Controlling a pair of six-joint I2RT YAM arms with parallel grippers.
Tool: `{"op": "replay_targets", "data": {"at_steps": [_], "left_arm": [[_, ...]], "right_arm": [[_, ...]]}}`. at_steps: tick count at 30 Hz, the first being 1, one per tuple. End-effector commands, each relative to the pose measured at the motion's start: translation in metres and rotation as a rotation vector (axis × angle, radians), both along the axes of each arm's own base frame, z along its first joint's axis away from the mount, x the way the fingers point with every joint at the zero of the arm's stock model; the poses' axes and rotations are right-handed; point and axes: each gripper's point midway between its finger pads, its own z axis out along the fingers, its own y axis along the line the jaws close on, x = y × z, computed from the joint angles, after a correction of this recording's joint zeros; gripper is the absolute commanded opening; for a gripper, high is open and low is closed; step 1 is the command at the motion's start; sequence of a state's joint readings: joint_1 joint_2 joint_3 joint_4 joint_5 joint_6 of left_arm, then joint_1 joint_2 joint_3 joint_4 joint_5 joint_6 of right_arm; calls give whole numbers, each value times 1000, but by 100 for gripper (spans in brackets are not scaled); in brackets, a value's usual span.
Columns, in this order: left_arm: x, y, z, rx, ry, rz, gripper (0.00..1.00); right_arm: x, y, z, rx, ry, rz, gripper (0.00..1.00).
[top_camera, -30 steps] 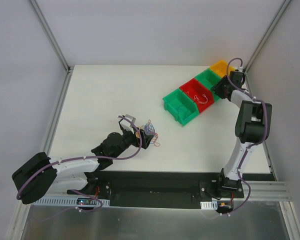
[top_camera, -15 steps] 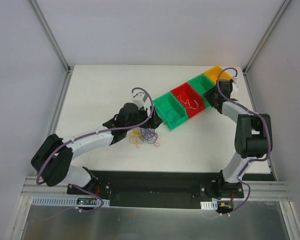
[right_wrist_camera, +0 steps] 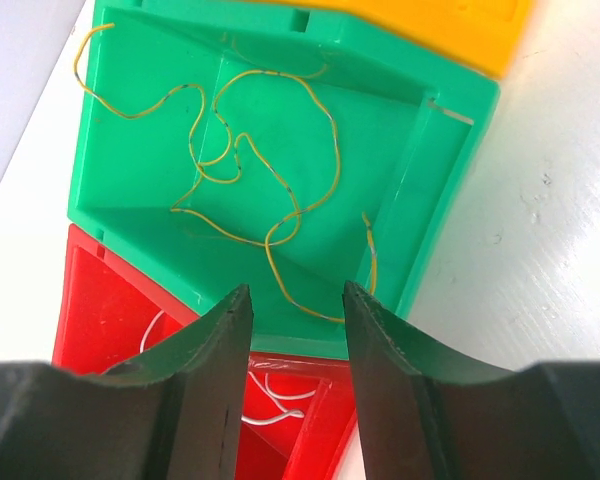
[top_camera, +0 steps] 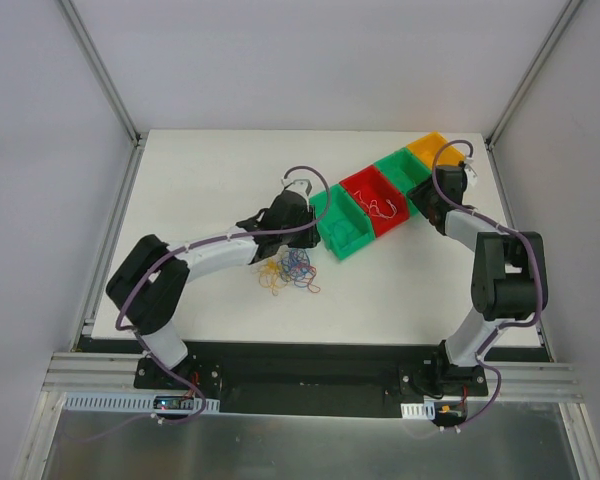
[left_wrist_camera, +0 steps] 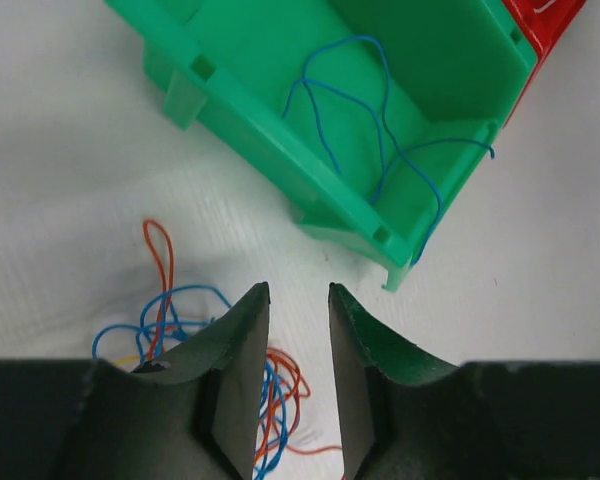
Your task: Untangle the cables
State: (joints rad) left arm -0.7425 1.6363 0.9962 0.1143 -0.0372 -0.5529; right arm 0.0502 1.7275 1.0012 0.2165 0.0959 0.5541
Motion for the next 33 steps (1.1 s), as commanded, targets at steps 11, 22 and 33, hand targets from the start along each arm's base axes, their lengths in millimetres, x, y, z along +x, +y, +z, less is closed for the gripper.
{"op": "replay_targets", "data": {"at_steps": [11, 22, 33], "left_arm": [[72, -34, -9, 77, -15, 34, 22], [117, -2, 19, 115, -81, 98, 32], [8, 21, 60, -85, -27, -67, 72]], "right_arm": [[-9, 6, 14, 34, -50, 3, 43], [-6, 14, 26, 44, -81, 58, 44], [-26, 29, 21, -42, 6, 221, 60]]}}
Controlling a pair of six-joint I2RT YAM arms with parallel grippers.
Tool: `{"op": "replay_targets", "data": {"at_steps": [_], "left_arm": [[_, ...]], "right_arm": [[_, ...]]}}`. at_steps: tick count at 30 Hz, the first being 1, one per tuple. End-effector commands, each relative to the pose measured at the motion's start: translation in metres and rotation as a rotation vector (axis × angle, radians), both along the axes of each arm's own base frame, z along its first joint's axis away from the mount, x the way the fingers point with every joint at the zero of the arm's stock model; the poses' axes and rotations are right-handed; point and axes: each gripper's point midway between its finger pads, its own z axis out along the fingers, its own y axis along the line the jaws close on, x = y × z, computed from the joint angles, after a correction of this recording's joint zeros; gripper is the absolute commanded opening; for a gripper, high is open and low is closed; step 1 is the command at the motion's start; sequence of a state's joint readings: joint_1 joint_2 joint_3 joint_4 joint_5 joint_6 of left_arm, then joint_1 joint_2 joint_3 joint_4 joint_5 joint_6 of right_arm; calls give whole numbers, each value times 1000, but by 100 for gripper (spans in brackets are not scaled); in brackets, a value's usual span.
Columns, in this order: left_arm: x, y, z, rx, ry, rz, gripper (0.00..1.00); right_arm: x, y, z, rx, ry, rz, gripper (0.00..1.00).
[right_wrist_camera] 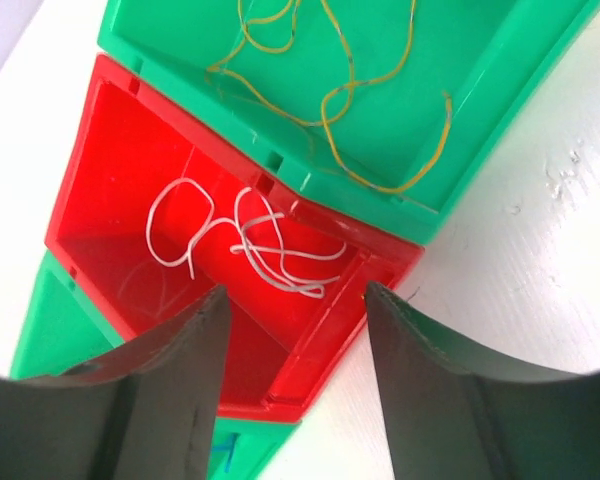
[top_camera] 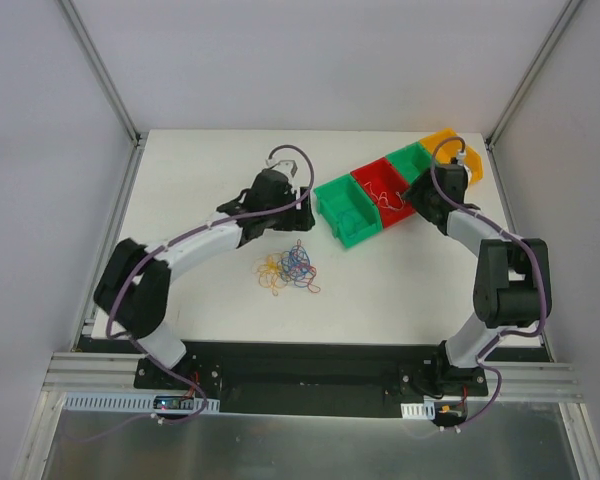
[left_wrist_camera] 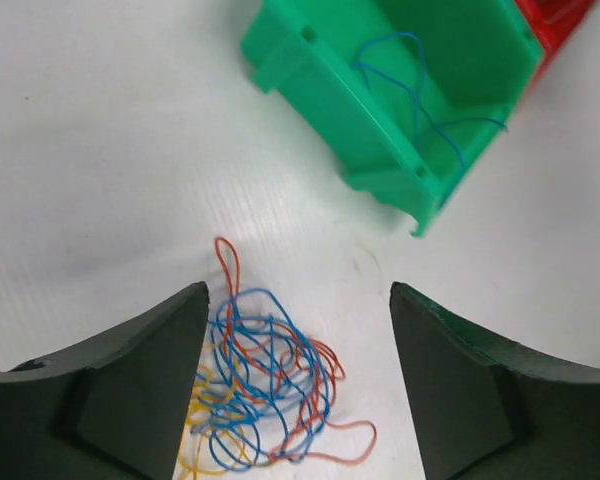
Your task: Untangle the cables
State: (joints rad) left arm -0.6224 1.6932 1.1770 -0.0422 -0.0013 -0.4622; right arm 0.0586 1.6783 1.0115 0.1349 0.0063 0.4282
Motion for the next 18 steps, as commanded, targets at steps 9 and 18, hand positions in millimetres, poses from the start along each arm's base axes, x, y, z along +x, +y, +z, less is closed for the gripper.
{"op": "replay_targets", "data": {"at_steps": [9, 18], "left_arm": [[-129, 36, 38, -235, 9, -152, 84], [-163, 77, 9, -143, 88, -69, 82]], "right_arm": [[-31, 45, -15, 223, 2, 8, 62], [-32, 104, -34, 270, 21, 85, 59]]}}
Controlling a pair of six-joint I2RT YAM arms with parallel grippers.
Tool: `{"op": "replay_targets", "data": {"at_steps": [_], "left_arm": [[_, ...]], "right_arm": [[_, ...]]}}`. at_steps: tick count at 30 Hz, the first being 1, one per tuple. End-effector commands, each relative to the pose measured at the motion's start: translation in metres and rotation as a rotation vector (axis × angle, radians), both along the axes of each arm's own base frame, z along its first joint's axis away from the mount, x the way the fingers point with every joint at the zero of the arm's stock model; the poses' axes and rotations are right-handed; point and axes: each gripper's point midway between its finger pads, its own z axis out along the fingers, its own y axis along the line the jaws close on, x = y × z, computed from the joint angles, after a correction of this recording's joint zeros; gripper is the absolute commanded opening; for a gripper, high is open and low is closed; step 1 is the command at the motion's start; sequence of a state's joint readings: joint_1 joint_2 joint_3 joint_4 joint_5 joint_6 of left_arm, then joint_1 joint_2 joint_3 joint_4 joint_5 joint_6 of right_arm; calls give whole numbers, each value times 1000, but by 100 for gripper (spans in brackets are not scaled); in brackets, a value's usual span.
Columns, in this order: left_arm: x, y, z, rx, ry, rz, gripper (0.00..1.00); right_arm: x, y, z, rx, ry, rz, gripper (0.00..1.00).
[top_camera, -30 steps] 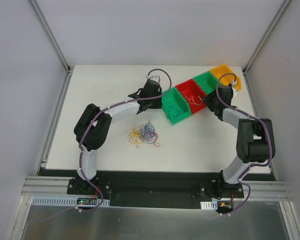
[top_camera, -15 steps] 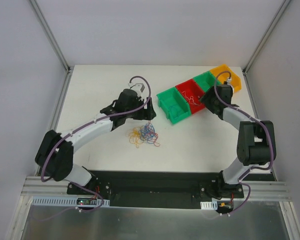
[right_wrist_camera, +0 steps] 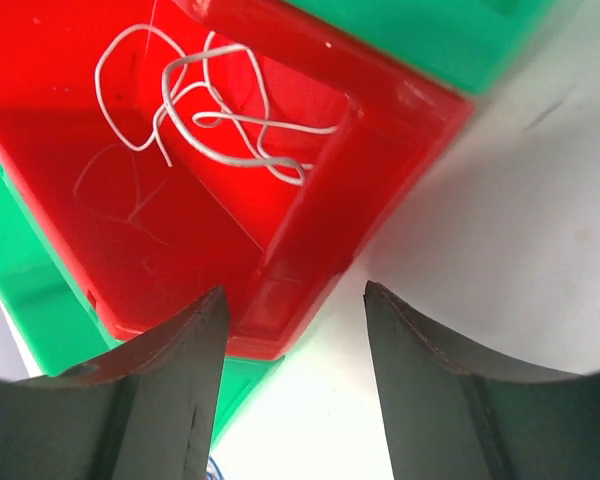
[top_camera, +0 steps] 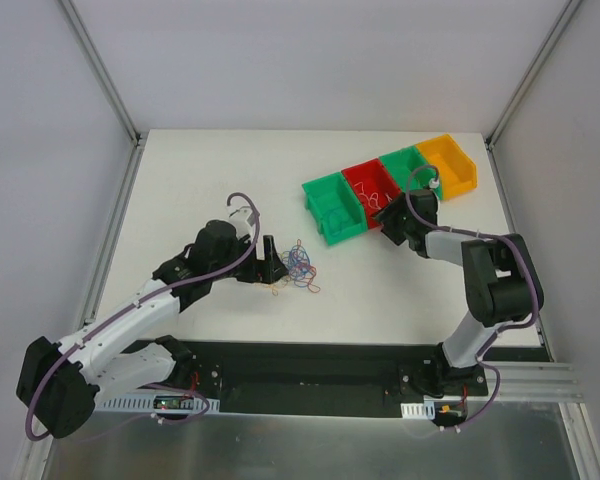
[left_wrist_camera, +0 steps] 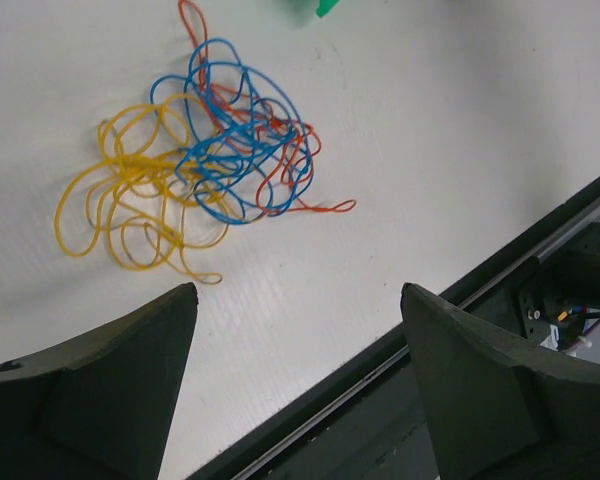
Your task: Untangle the cables
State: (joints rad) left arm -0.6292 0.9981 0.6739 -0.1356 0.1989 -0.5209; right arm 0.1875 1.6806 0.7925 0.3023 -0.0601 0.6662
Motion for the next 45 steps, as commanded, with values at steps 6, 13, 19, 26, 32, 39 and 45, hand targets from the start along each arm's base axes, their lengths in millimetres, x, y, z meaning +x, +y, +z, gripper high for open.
{"op": "replay_targets", "data": {"at_steps": [6, 13, 19, 26, 32, 39, 45], "left_arm": [[-12, 22, -33, 130, 151, 74, 72], [16, 6, -35, 223, 136, -14, 50], [52, -10, -31, 262, 92, -123, 54], [64, -23, -49, 239, 116, -290, 54], [60, -37, -60, 182, 123, -369, 52], [63, -39, -69, 189, 151, -367, 38], [65, -36, -70, 204, 157, -341, 23]], "right_arm": [[10, 59, 38, 51, -142, 91, 59], [-23, 67, 78, -87, -332, 309, 61], [-60, 121, 96, 24, -466, 596, 61], [-80, 148, 99, 48, -507, 701, 62], [-76, 154, 92, 38, -488, 731, 62], [-75, 157, 91, 49, -478, 740, 62], [-73, 159, 87, 61, -463, 748, 61]]}}
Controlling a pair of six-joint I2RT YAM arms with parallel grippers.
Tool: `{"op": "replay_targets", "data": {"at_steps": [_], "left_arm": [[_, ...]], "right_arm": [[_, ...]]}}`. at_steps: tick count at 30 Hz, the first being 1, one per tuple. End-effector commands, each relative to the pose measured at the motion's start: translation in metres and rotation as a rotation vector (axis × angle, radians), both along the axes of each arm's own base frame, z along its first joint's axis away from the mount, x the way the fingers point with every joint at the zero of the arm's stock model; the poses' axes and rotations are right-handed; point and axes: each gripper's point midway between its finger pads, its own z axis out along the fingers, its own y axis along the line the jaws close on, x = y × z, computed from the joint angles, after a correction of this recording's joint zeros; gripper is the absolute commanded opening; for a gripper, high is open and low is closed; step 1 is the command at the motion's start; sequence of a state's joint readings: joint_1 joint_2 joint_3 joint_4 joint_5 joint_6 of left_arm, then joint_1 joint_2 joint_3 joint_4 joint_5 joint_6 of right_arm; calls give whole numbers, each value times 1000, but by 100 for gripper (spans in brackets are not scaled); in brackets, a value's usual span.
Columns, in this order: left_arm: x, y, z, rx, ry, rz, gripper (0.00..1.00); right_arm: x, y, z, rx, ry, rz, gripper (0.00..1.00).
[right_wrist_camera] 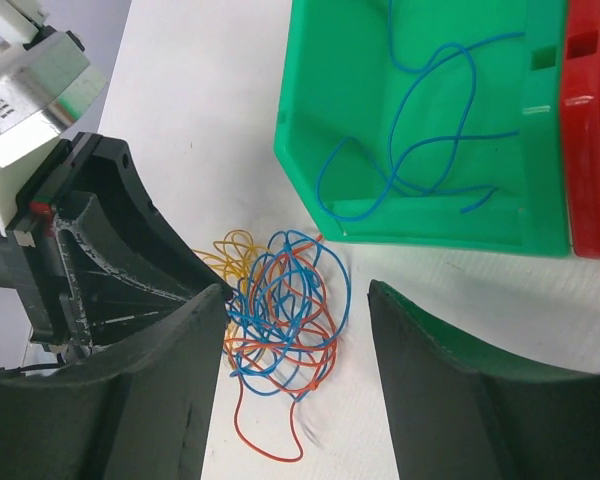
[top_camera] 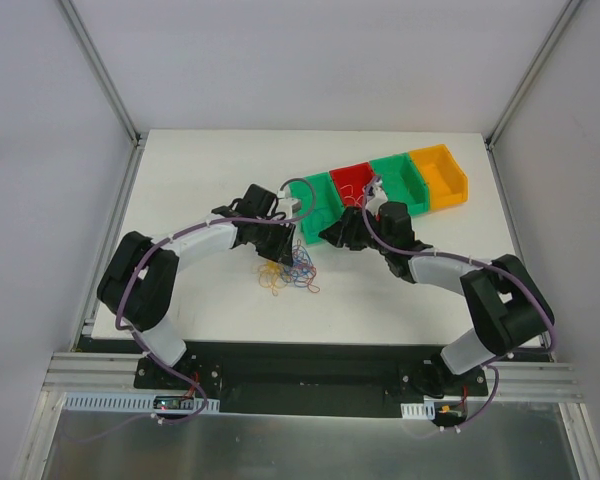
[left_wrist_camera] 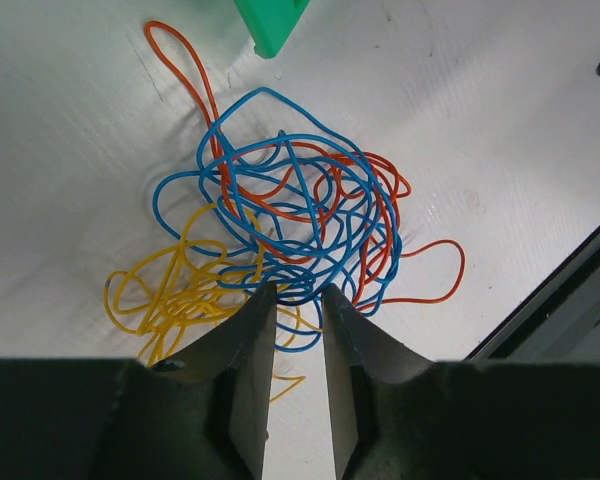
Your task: Untangle the cables
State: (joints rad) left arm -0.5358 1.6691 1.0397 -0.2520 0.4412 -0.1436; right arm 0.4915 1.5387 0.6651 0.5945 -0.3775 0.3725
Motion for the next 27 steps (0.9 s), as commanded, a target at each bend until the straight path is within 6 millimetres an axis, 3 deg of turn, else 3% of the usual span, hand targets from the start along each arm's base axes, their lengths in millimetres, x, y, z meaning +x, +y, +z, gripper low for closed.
{"op": "replay_targets", "data": {"at_steps": [1, 5, 12, 16, 22, 27], "left_arm": [[10, -5, 15, -23, -49, -6, 19], [11, 2, 17, -2, -73, 32, 0], [3, 20, 36, -6, -137, 155, 0], [-6, 33, 63, -44, -203, 233, 0], [-13, 63, 104, -70, -333, 374, 0], [-21, 65, 135, -126, -374, 385, 0]], "right_arm": [[12, 10, 23, 38, -72, 31, 61], [11, 12, 21, 39, -66, 39, 61], [8, 22, 19, 44, -51, 86, 61], [0, 37, 25, 46, -75, 156, 62], [-33, 78, 43, 42, -174, 355, 62], [-59, 112, 48, 31, -223, 458, 63]]}}
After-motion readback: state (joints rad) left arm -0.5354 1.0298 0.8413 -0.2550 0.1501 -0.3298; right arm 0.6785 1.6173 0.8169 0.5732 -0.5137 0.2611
